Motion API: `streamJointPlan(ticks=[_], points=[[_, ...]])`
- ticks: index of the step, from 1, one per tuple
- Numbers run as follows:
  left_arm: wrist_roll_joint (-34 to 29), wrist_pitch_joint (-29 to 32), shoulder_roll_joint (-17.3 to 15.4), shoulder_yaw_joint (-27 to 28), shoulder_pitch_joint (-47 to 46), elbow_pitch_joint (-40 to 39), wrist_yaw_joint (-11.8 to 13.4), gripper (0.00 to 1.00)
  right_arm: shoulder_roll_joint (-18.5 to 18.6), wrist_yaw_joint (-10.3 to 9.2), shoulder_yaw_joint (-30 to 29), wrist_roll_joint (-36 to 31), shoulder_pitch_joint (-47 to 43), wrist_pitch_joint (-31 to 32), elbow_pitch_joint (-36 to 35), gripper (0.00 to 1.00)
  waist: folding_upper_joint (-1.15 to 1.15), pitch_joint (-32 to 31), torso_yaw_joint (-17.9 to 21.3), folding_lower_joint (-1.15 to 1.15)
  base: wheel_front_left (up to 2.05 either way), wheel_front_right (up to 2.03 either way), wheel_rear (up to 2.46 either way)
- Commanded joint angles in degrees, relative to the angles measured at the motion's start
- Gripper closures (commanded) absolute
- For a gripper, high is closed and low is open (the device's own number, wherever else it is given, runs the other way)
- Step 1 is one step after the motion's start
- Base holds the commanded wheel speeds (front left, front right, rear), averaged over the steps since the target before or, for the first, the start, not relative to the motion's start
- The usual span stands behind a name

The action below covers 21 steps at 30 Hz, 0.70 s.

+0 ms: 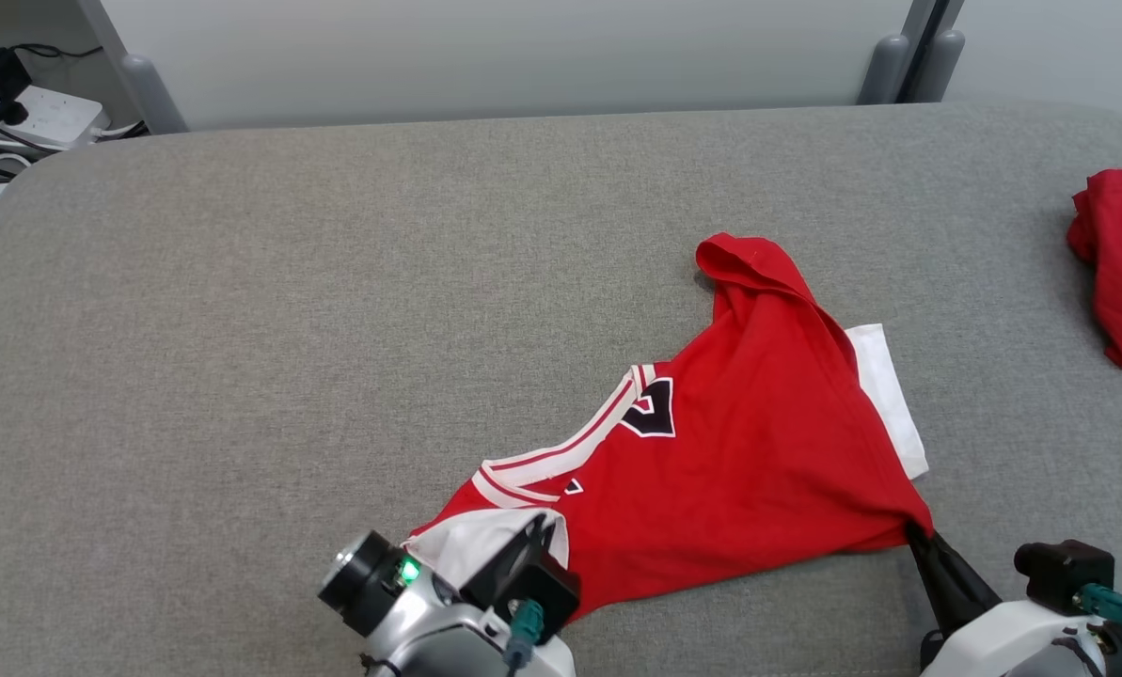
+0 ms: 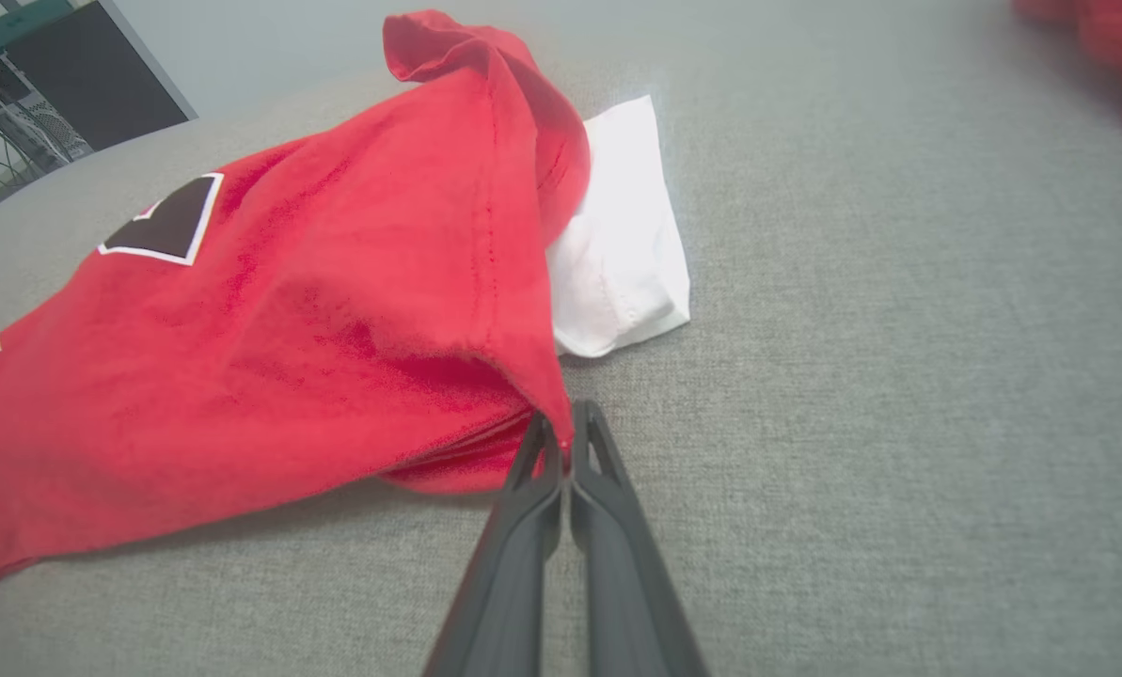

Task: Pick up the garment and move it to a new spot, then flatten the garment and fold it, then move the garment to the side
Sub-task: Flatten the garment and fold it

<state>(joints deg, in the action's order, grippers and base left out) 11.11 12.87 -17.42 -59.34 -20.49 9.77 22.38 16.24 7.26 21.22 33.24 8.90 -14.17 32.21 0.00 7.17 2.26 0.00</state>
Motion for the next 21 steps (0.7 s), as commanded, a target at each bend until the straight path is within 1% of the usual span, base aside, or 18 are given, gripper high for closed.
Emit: streamJointPlan(ticks=[1,3,5,7,8,9,11,12,16,17,21], points=[[0.4,-1.9,-1.3,3.4,-2.5,-2.8,1.4,1.00,1.0,0.23,0.5,0.5,1.0,-0.8,-1.7,1.00,0.00,-0.3,-0.2,0.00,0.00,0.00,0.00],[1.0,-4.6,-2.6,6.3,-2.4,-5.7,3.4,1.00,1.1,0.23,-0.2,1.2,1.3,-0.8,-3.0,1.00,0.00,-0.6,-0.3,0.00,0.00,0.00,0.00],[4.6,-8.4,-3.4,11.3,-1.3,-10.5,5.1,1.00,1.5,0.23,-1.4,2.6,1.8,-0.8,-5.0,1.00,0.00,-1.1,-0.6,0.00,0.00,0.00,0.00],[9.2,-12.5,-4.7,17.1,-0.5,-15.5,5.5,1.00,2.4,0.23,-2.6,4.6,2.6,-0.8,-7.7,1.00,0.00,-1.7,-1.1,0.00,0.00,0.00,0.00],[14.2,-16.2,-6.3,23.4,0.1,-19.6,4.6,1.00,3.5,0.23,-3.8,7.4,3.8,-0.7,-11.1,1.00,0.00,-2.6,-1.5,0.00,0.00,0.00,0.00],[15.5,-17.6,-7.8,25.7,-0.1,-20.9,3.8,1.00,4.3,0.23,-4.3,8.6,4.6,-0.3,-12.9,1.00,0.00,-3.0,-1.6,0.00,0.00,0.00,0.00],[19.2,-19.3,-9.3,30.2,-0.1,-23.0,2.6,1.00,6.3,0.23,-5.3,10.7,6.3,1.1,-16.3,1.00,0.00,-3.9,-1.7,0.00,0.00,0.00,0.00],[19.2,-19.3,-9.3,30.2,-0.1,-23.0,2.6,1.00,6.3,0.23,-5.3,10.7,6.3,1.1,-16.3,1.00,0.00,-3.9,-1.7,0.00,0.00,0.00,0.00],[24.4,-19.8,-12.0,35.8,-1.1,-25.1,-0.3,1.00,10.3,0.23,-7.7,13.2,10.3,4.7,-23.3,1.00,0.00,-5.8,-1.4,0.00,0.00,0.00,0.00],[25.6,-19.9,-12.3,36.8,-1.6,-25.8,-1.2,1.00,11.1,0.23,-8.5,13.6,11.2,5.6,-24.9,1.00,0.00,-6.4,-1.3,0.00,0.00,0.00,0.00],[29.4,-19.9,-13.1,40.3,-3.3,-29.4,-2.9,1.00,13.8,0.23,-12.0,14.7,13.3,9.8,-31.6,1.00,0.00,-8.4,-0.7,0.00,0.00,0.00,0.00]])
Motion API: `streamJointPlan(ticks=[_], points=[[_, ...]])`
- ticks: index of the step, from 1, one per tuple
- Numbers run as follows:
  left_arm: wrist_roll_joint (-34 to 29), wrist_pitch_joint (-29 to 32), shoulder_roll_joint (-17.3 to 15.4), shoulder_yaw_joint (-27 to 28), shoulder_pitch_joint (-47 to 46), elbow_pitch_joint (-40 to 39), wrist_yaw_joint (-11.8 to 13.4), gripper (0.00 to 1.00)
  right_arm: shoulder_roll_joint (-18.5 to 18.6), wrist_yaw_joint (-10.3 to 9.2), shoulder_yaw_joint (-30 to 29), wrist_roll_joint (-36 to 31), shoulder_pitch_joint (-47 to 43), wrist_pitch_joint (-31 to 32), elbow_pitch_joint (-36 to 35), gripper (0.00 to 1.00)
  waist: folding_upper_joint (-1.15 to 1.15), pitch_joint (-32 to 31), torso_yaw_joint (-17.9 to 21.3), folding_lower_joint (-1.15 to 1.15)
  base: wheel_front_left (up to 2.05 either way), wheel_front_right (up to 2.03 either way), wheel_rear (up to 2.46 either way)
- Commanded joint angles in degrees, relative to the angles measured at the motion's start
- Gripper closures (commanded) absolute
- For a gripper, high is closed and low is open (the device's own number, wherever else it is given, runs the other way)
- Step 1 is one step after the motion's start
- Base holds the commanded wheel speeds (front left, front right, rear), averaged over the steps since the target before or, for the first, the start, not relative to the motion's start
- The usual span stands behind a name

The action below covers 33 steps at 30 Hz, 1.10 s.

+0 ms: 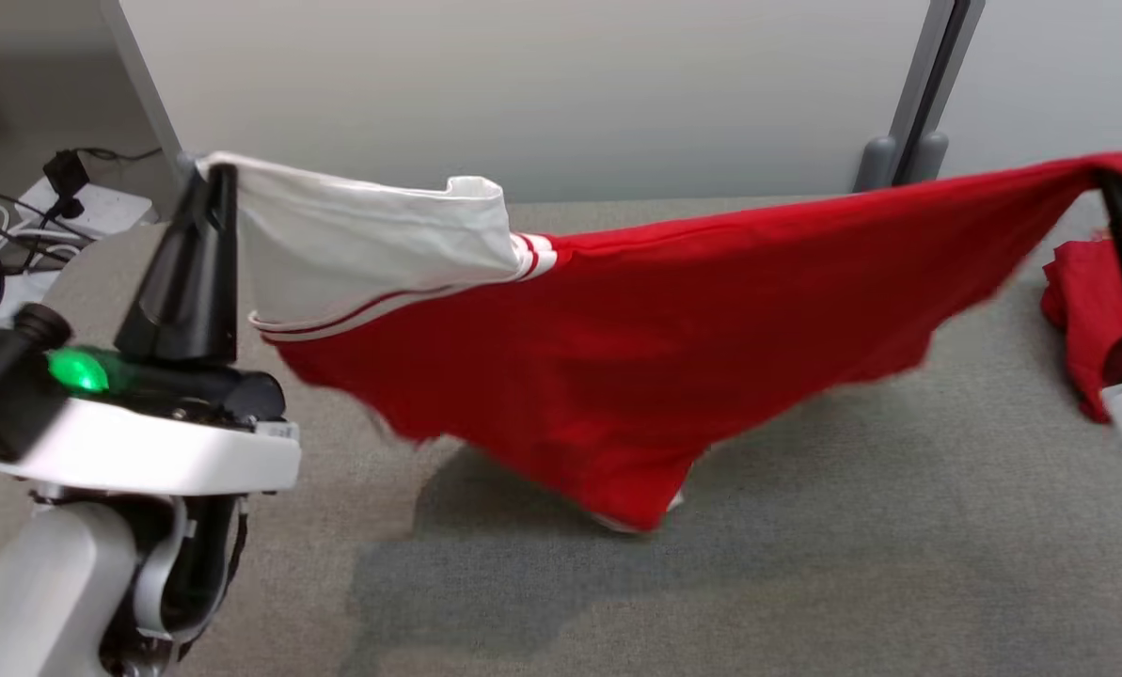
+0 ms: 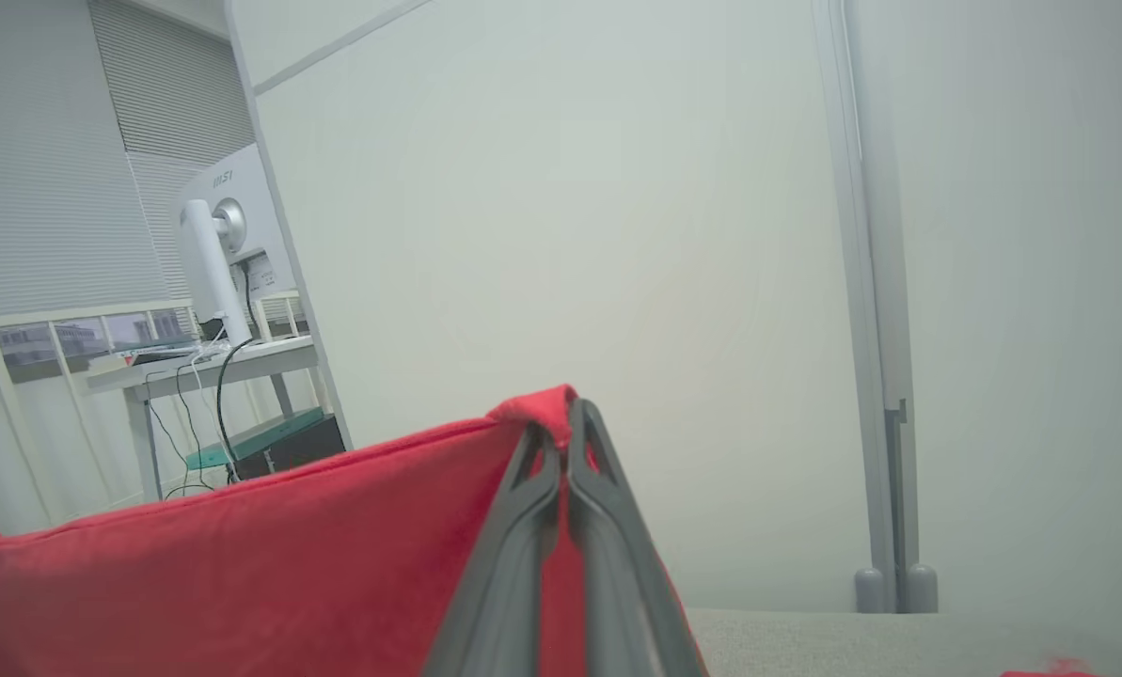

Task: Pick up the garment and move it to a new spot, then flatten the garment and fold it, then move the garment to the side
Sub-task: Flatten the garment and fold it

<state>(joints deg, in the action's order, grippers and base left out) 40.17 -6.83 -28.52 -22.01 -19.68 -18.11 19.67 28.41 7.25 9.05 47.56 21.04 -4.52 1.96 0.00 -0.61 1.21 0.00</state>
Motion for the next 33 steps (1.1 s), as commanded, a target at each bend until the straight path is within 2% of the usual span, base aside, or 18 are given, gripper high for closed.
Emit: streamJointPlan(ticks=[1,5,9,12,14,17,21,23,26,29,31,33], points=[[1.0,-0.1,-2.1,3.6,-4.5,-2.9,-0.4,1.00,2.1,0.24,-0.8,0.7,1.2,1.4,-3.2,1.00,0.00,-1.0,0.5,0.00,0.00,0.00,0.00],[4.8,0.4,-1.4,7.0,-6.6,-10.3,-0.3,1.00,4.0,0.24,-6.4,2.1,-0.1,7.0,-11.6,1.00,0.00,-2.1,1.0,0.00,0.00,0.00,0.00],[10.7,3.9,0.0,10.0,-8.7,-16.2,1.5,1.00,4.9,0.24,-15.0,3.9,-3.3,14.2,-20.2,1.00,0.00,-2.8,1.3,0.00,0.00,0.00,0.00],[13.8,7.9,-0.5,10.0,-8.9,-15.9,2.5,1.00,2.9,0.24,-20.2,4.7,-6.0,21.6,-22.2,1.00,0.00,-2.8,1.5,0.00,0.00,0.00,0.00],[15.6,9.9,-0.3,8.5,-8.7,-13.1,1.8,1.00,0.2,0.24,-20.4,4.8,-6.3,26.2,-20.6,1.00,0.00,-2.2,1.6,0.00,0.00,0.00,0.00],[16.4,10.2,0.8,5.6,-10.7,-3.8,-2.0,1.00,-4.8,0.24,-17.5,3.4,-2.3,30.9,-12.7,1.00,0.00,-1.1,1.5,0.00,0.00,0.00,0.00],[11.7,7.1,3.0,1.1,-20.3,17.5,-7.8,1.00,-11.3,0.24,-11.1,-2.8,13.6,30.9,5.8,1.00,0.00,0.1,2.2,0.00,0.00,0.00,0.00],[8.1,3.6,5.1,-0.7,-27.5,30.1,-9.8,1.00,-14.4,0.24,-7.4,-7.5,24.0,27.0,18.1,1.00,0.00,-0.3,2.8,0.00,0.00,0.00,0.00],[3.6,-4.1,8.6,-1.6,-40.0,44.9,-12.9,1.00,-17.8,0.24,-7.1,-11.7,39.2,15.3,33.2,1.00,0.00,0.4,2.5,0.00,0.00,0.00,0.00],[2.1,-7.6,11.5,-0.5,-48.7,53.1,-17.6,1.00,-16.9,0.24,-3.8,-15.4,48.9,5.9,42.6,1.00,0.00,1.2,1.6,0.00,0.00,0.00,0.00],[1.7,-8.0,12.8,0.4,-51.0,56.4,-20.7,1.00,-15.2,0.24,0.6,-17.0,51.9,3.7,47.1,1.00,0.00,2.2,1.0,0.00,0.00,0.00,0.00],[0.5,-8.1,13.9,1.5,-50.6,58.2,-22.7,1.00,-13.9,0.24,4.5,-16.5,52.4,2.2,50.3,1.00,0.00,3.5,0.6,0.00,0.00,0.00,0.00]])
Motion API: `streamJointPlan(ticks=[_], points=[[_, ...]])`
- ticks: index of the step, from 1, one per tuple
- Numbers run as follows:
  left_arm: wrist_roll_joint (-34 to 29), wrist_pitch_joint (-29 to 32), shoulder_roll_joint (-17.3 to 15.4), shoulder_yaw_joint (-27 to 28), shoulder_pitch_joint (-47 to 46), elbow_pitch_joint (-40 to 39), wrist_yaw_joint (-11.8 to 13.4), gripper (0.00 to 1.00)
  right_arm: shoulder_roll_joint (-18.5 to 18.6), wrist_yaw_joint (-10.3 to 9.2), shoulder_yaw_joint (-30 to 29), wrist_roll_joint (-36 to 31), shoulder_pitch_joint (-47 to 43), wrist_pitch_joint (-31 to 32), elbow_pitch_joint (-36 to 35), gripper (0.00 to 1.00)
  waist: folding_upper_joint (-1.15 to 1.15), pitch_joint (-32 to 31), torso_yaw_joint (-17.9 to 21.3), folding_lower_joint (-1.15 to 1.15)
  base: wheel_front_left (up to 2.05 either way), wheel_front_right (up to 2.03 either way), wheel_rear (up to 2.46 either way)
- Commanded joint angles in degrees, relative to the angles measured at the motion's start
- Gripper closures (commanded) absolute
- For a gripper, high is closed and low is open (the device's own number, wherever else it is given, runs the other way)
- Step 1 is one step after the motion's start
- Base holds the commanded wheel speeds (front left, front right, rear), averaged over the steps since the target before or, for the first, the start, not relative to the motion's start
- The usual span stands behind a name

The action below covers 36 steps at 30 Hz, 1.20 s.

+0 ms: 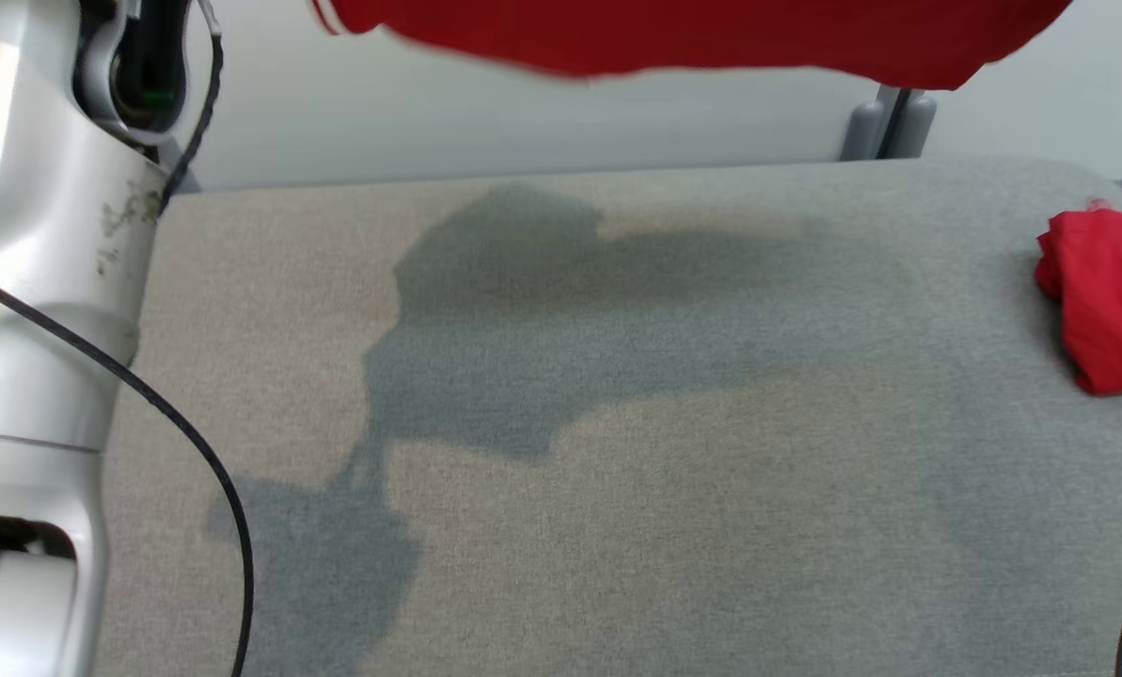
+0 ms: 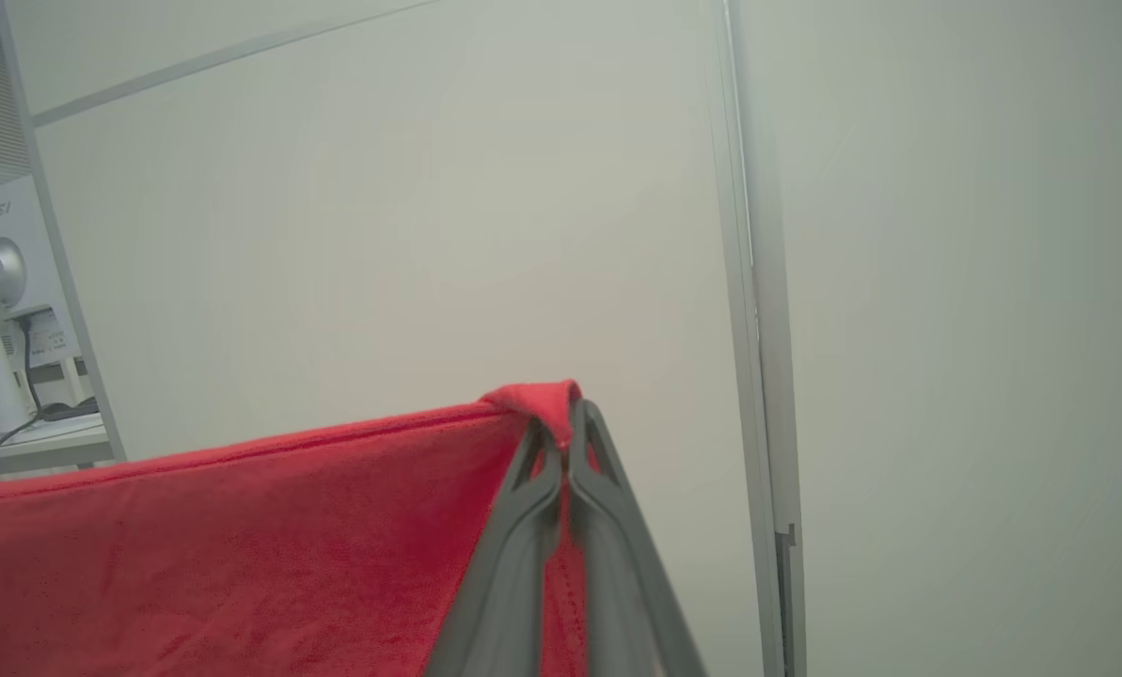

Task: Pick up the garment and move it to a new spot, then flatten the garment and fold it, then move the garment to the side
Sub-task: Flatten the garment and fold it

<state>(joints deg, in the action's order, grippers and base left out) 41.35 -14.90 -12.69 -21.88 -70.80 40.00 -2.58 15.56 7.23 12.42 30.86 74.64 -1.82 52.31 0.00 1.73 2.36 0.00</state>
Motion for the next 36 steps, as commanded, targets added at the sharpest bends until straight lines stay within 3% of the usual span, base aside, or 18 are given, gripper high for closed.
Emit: streamJointPlan(ticks=[1,13,23,27,36], points=[[-0.9,-0.1,-1.3,1.7,1.7,0.7,-1.3,1.00,-0.6,0.25,2.8,1.1,-1.8,-0.8,1.2,1.00,0.00,2.1,-0.7,0.00,0.00,0.00,0.00],[-6.7,-0.1,5.3,2.8,20.6,3.4,-4.6,1.00,4.6,0.25,16.6,10.1,-17.9,-11.6,3.4,1.00,0.00,16.1,-1.6,0.00,0.00,0.00,0.00],[-14.2,-0.1,5.3,6.3,41.1,-8.4,-4.7,1.00,7.6,0.25,18.4,19.3,-36.3,-13.1,-0.5,1.00,0.00,11.9,-0.4,0.00,0.00,0.00,0.00],[-16.0,-0.1,5.9,6.6,49.0,-13.9,-2.9,1.00,8.6,0.25,17.6,19.8,-40.0,-13.2,-1.4,1.00,0.00,9.8,0.2,0.00,0.00,0.00,0.00],[-22.6,1.7,5.7,1.4,64.3,-31.4,4.6,1.00,10.5,0.25,17.8,20.8,-45.7,-13.2,-0.1,1.00,0.00,7.1,-2.5,0.00,0.00,0.00,0.00]])
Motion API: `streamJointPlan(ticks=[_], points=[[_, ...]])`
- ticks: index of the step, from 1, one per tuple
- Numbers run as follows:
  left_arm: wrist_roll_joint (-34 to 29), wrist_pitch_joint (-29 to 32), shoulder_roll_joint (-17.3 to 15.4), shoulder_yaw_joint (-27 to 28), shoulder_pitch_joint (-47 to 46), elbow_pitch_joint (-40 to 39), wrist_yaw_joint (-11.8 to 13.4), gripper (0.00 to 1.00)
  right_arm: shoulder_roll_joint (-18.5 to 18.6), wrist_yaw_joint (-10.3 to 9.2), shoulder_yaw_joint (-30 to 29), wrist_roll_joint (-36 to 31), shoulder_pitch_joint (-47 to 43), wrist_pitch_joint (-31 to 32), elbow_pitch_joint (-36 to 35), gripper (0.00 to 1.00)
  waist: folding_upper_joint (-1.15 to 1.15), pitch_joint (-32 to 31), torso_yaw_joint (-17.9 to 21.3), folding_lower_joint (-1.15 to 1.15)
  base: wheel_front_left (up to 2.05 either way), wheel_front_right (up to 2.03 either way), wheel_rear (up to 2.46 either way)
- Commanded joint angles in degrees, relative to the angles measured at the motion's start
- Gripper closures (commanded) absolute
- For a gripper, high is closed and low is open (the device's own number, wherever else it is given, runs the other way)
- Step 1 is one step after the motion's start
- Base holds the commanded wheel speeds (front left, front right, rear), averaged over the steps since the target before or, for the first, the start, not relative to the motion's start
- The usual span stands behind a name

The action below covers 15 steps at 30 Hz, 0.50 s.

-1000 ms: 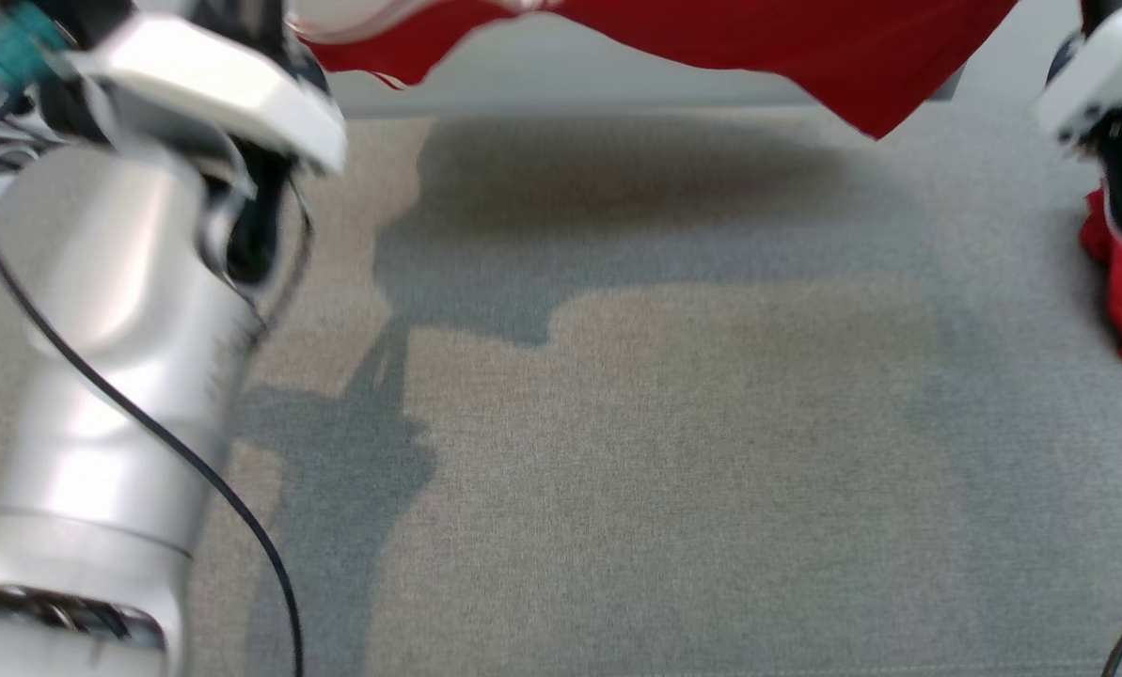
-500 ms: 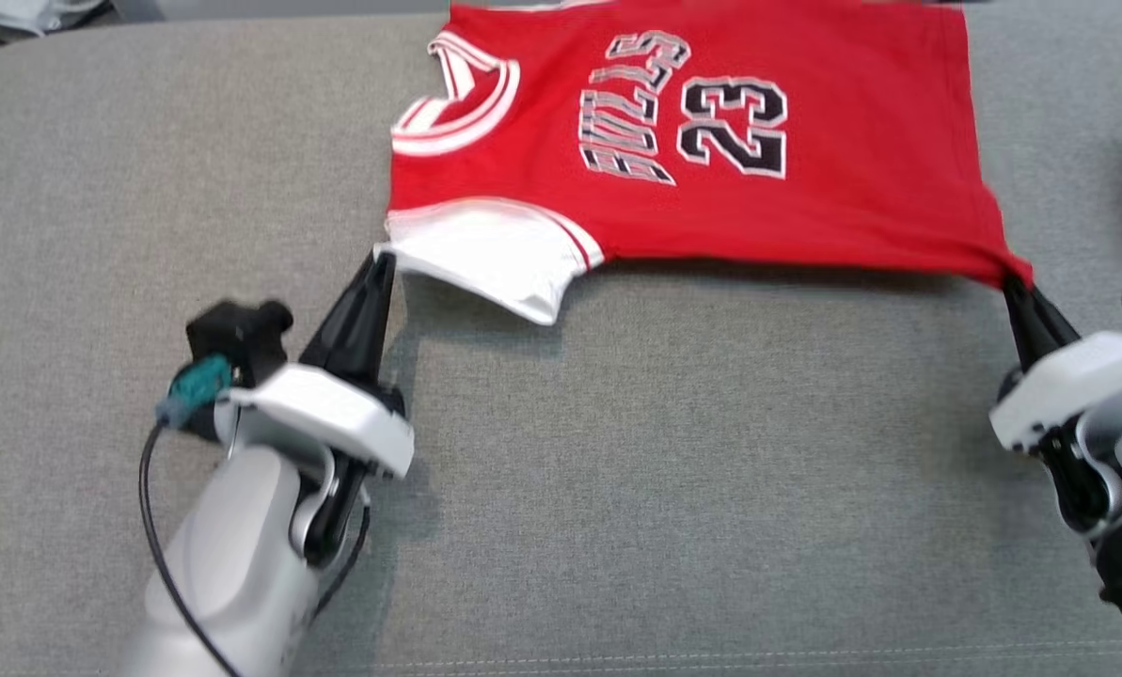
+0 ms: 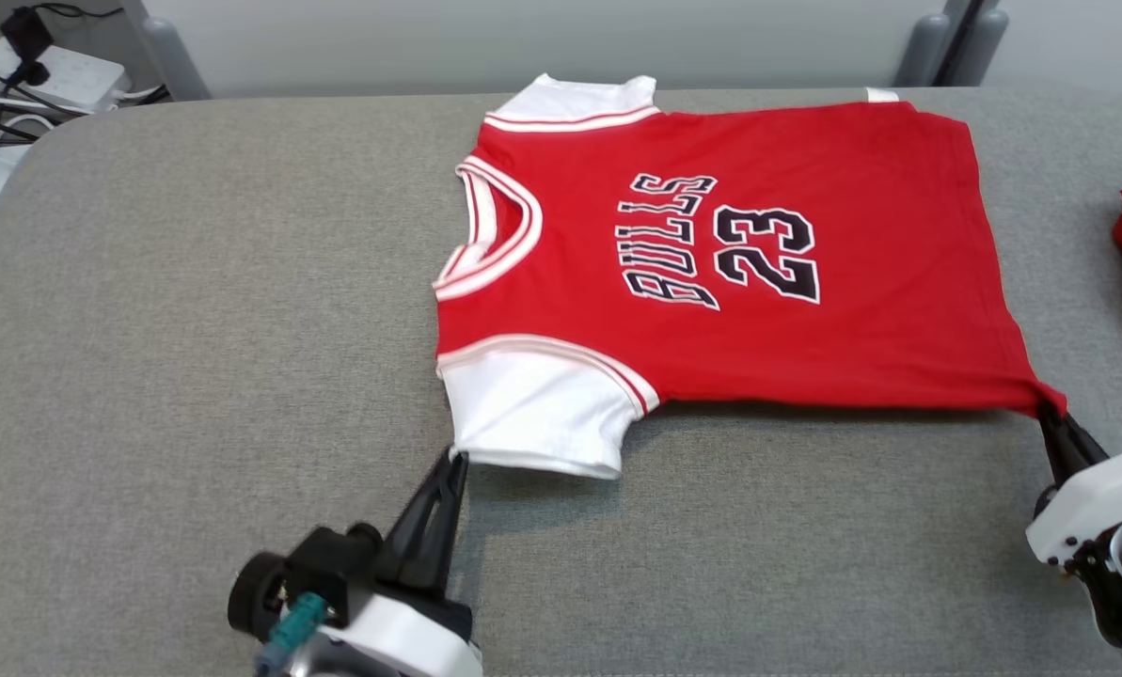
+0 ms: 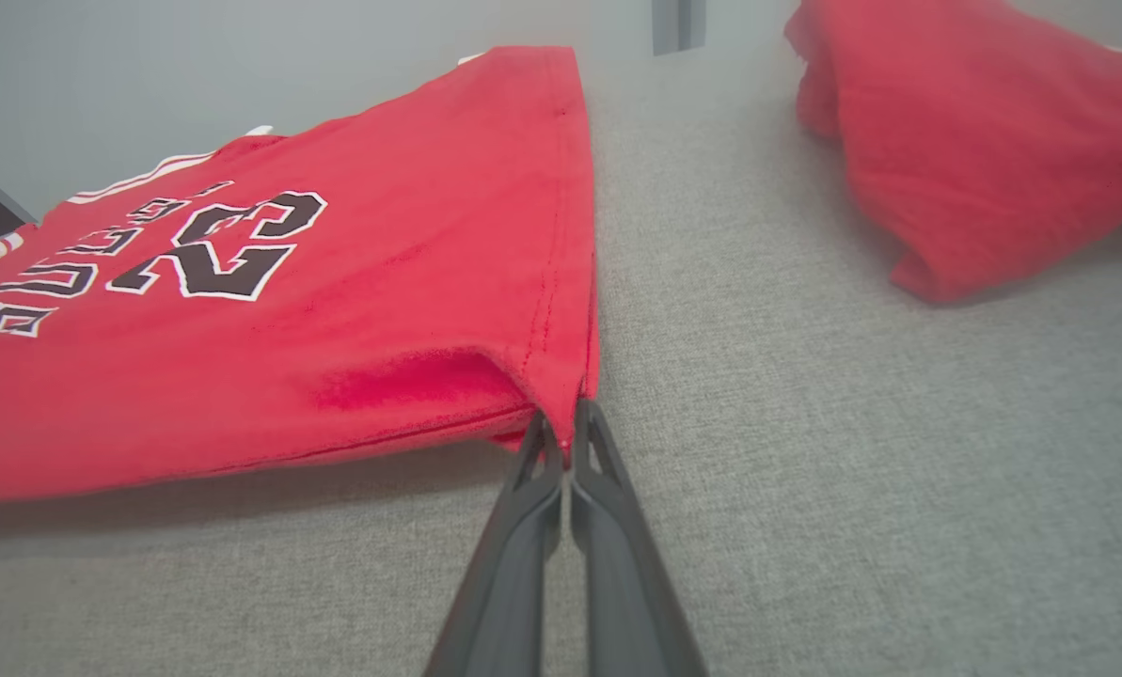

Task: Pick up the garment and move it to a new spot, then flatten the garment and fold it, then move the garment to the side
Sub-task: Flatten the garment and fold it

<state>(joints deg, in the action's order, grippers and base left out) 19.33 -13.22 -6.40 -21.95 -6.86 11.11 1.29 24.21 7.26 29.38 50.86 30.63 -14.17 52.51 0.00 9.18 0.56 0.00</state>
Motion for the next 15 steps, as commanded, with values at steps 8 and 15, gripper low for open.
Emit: streamJointPlan(ticks=[8,15], points=[[-1.4,5.2,-1.3,-1.0,6.7,-6.0,3.3,1.00,3.0,0.23,2.9,2.2,-3.2,2.0,4.2,1.00,0.00,-1.4,-2.0,0.00,0.00,0.00,0.00],[-1.6,9.8,-2.8,-2.0,9.2,-4.9,4.5,1.00,3.3,0.23,4.5,3.7,-5.5,6.9,6.1,1.00,0.00,-3.2,-2.1,0.00,0.00,0.00,0.00]])
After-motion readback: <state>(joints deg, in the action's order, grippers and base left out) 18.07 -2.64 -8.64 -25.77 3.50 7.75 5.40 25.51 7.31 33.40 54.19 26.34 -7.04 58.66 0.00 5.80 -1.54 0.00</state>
